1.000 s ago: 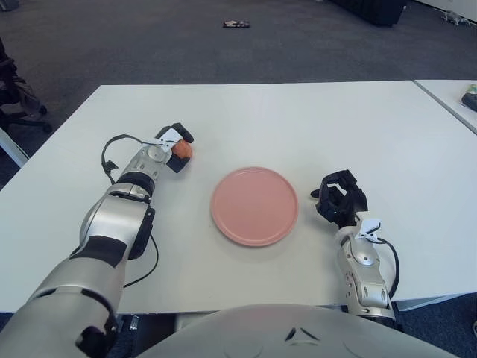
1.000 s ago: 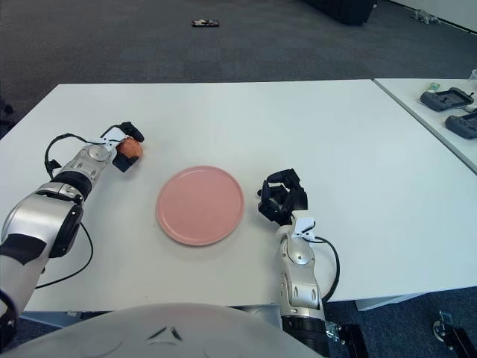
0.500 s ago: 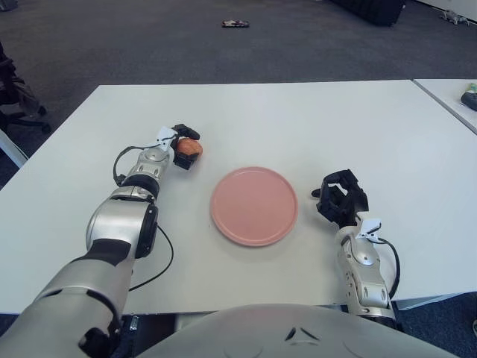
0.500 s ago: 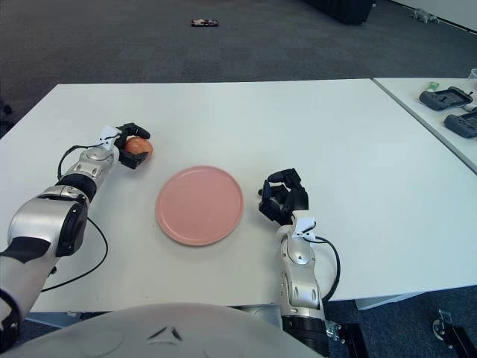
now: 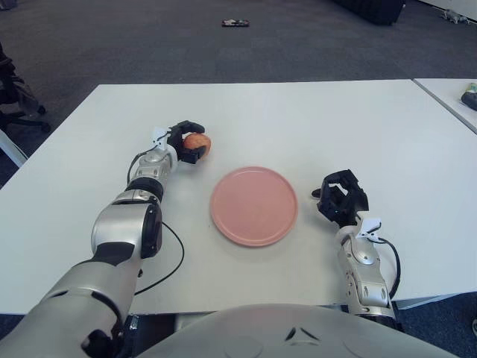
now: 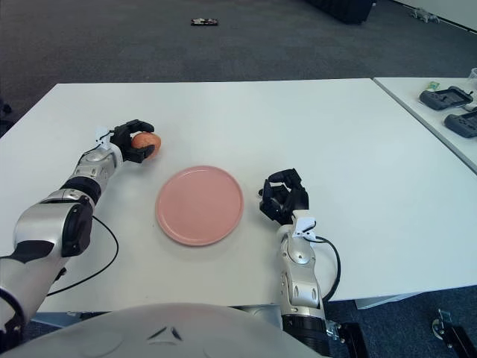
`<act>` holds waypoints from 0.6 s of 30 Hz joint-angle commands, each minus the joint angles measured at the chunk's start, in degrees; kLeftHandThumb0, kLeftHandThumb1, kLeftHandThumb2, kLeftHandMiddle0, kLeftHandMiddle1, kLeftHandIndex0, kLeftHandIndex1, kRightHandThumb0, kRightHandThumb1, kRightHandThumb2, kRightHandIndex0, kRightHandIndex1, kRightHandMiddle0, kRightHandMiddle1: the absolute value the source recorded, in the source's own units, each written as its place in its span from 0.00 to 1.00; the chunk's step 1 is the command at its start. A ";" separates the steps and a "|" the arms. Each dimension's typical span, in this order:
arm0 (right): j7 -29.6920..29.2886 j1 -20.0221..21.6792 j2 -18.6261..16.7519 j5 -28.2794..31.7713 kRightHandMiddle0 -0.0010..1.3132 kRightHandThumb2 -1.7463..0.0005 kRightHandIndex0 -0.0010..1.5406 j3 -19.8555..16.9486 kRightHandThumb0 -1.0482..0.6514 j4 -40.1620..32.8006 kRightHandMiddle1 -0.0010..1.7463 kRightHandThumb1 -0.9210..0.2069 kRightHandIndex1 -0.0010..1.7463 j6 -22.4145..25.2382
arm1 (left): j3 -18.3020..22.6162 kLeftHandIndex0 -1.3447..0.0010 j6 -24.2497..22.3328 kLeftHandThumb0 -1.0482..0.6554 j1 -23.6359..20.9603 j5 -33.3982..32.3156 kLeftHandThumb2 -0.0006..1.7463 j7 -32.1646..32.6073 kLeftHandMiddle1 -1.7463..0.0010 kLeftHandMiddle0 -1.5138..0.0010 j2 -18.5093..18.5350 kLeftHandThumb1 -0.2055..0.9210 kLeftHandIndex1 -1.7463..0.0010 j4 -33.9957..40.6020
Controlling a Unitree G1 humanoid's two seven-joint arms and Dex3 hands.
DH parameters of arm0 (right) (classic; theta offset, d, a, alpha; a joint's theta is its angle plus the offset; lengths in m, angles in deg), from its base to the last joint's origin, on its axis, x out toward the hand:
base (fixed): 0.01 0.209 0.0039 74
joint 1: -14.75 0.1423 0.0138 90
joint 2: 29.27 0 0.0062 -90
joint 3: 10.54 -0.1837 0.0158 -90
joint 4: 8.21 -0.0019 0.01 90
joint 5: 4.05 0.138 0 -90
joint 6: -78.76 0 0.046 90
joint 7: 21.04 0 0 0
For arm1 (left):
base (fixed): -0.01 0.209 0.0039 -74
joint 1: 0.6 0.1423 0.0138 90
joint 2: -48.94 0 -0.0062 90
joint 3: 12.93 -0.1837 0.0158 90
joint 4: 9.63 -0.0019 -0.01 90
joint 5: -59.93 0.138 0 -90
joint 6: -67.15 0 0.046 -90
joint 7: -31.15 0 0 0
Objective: Put the apple into the plate.
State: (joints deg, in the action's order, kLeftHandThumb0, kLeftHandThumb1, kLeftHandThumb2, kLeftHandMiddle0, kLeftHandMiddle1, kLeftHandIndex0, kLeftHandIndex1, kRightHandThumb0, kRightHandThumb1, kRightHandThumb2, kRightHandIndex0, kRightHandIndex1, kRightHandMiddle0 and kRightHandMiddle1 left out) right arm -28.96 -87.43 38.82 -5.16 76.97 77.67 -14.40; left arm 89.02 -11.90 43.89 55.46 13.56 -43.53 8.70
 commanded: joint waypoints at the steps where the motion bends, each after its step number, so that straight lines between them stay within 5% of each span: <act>1: -0.21 1.09 -0.05 0.33 0.28 0.47 0.38 -0.25 0.39 0.39 1.00 0.26 0.79 0.55 | 1.33 0.48 3.25 0.61 -0.08 -2.30 1.00 -2.68 0.07 0.36 0.00 0.09 0.00 4.27; 18: 0.08 1.73 -0.11 0.50 0.28 0.46 0.38 -0.24 0.39 1.09 1.00 0.26 0.81 0.64 | -3.41 0.49 9.51 0.61 12.29 -4.90 1.00 -9.78 0.07 0.36 -4.41 0.10 0.00 33.21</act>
State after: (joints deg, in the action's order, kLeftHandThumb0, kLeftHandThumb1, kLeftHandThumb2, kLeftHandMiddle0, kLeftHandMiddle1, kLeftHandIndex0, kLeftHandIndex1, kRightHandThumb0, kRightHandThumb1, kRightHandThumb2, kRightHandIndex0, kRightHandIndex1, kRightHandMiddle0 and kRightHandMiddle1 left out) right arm -28.82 -86.95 38.82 -5.11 76.80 78.57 -14.16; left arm 87.32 -3.00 53.50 50.66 4.37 -46.97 35.35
